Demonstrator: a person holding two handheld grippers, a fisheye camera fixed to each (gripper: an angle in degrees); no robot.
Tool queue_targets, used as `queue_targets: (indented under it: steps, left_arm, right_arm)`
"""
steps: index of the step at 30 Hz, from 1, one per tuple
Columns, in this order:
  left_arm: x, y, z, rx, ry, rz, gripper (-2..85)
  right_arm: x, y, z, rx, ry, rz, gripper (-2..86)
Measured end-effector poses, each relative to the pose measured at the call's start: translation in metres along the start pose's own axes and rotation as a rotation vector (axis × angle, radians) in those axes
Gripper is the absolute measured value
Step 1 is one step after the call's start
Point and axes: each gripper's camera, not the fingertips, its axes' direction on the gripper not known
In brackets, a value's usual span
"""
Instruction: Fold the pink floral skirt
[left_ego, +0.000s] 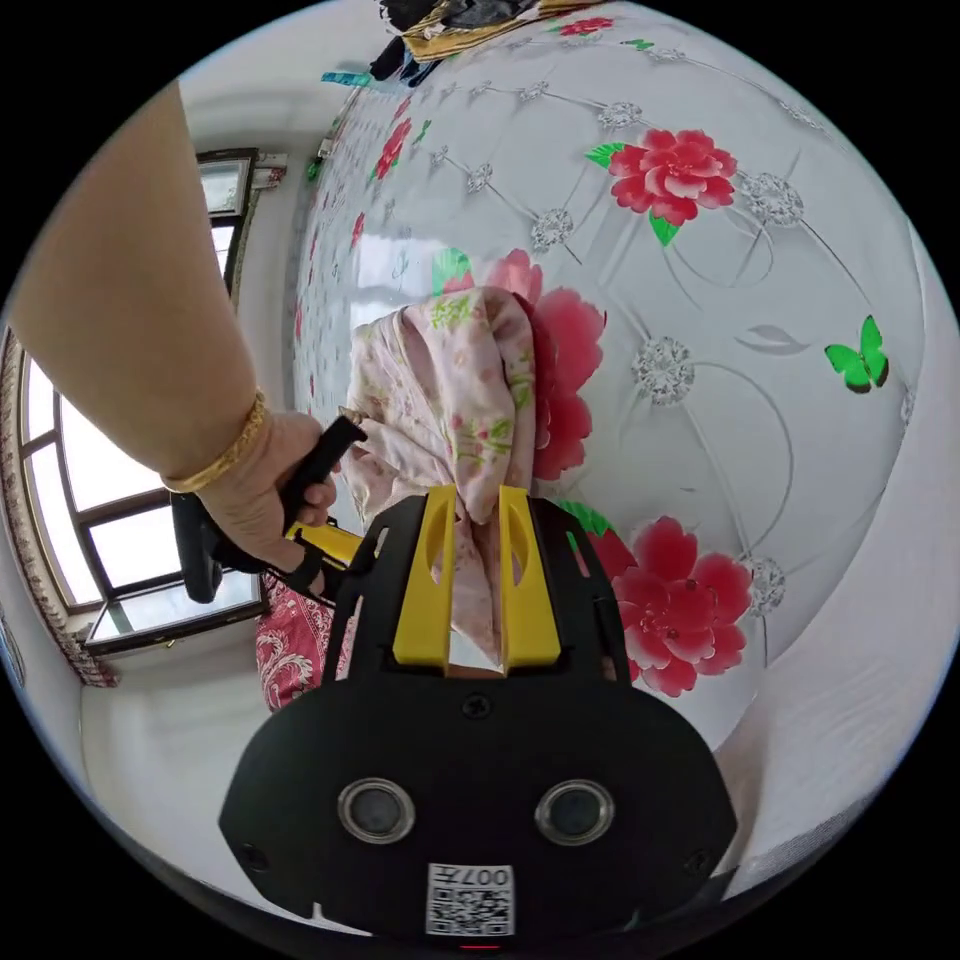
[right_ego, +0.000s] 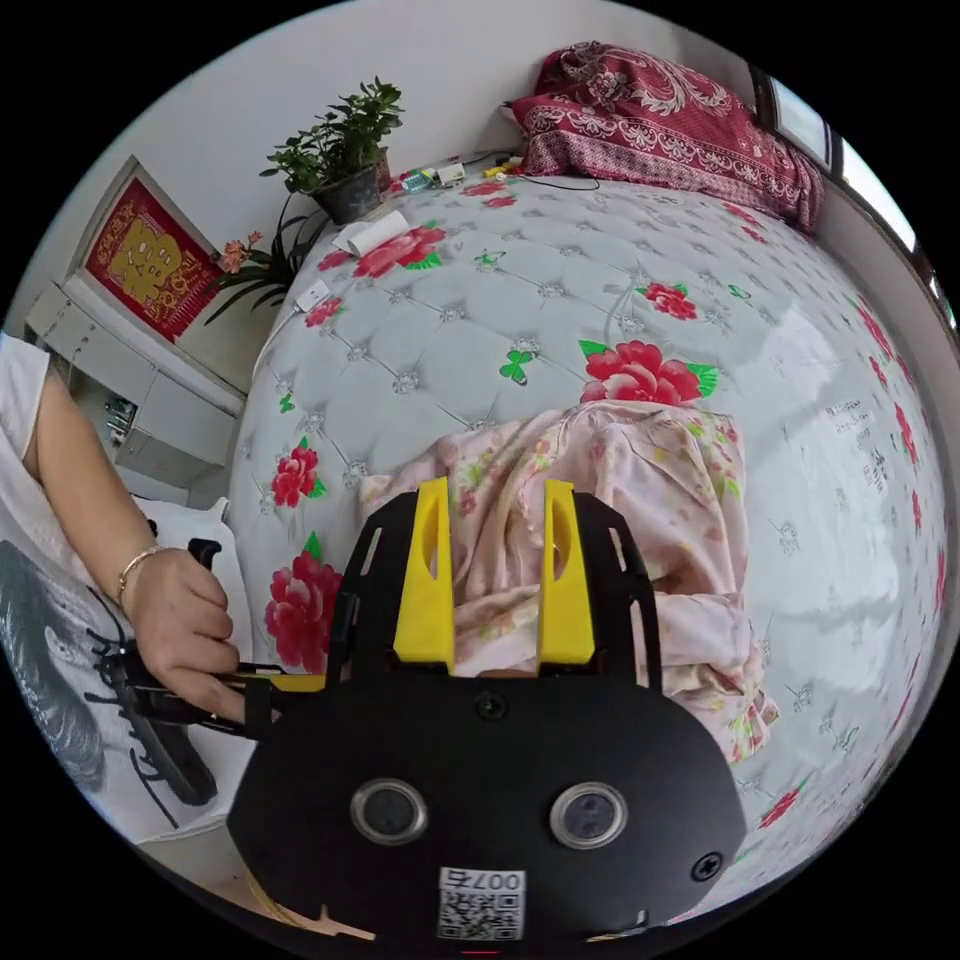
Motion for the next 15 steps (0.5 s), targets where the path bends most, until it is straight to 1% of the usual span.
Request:
queue_targets:
  steps: [2,4,8,10,13,15]
  left_arm:
    - [-0.007,0.018,0.01,-0.041,0.008,-0.046,6.9]
    - [-0.016,0.049,0.025,-0.092,0.046,-0.12,7.0]
    - [-0.024,0.11,0.054,-0.183,0.089,-0.235,7.1]
    - [-0.034,0.152,0.08,-0.254,0.147,-0.302,7.3]
    - [-0.044,0.195,0.107,-0.271,0.163,-0.32,7.9]
    - [-0.05,0.213,0.121,-0.267,0.164,-0.301,8.7]
  right_arm:
    - [-0.013,0.006,0.0,-0.025,0.057,0.004,4.2]
    - [-0.022,0.028,-0.019,0.012,0.121,0.05,1.3]
    - [-0.024,0.078,-0.053,0.031,0.211,0.17,0.2]
    - [-0.025,0.119,-0.068,0.021,0.24,0.269,0.3]
    - [-0.026,0.17,-0.07,-0.023,0.235,0.403,1.1]
    - [-0.032,0.195,-0.072,0.009,0.167,0.449,2.5]
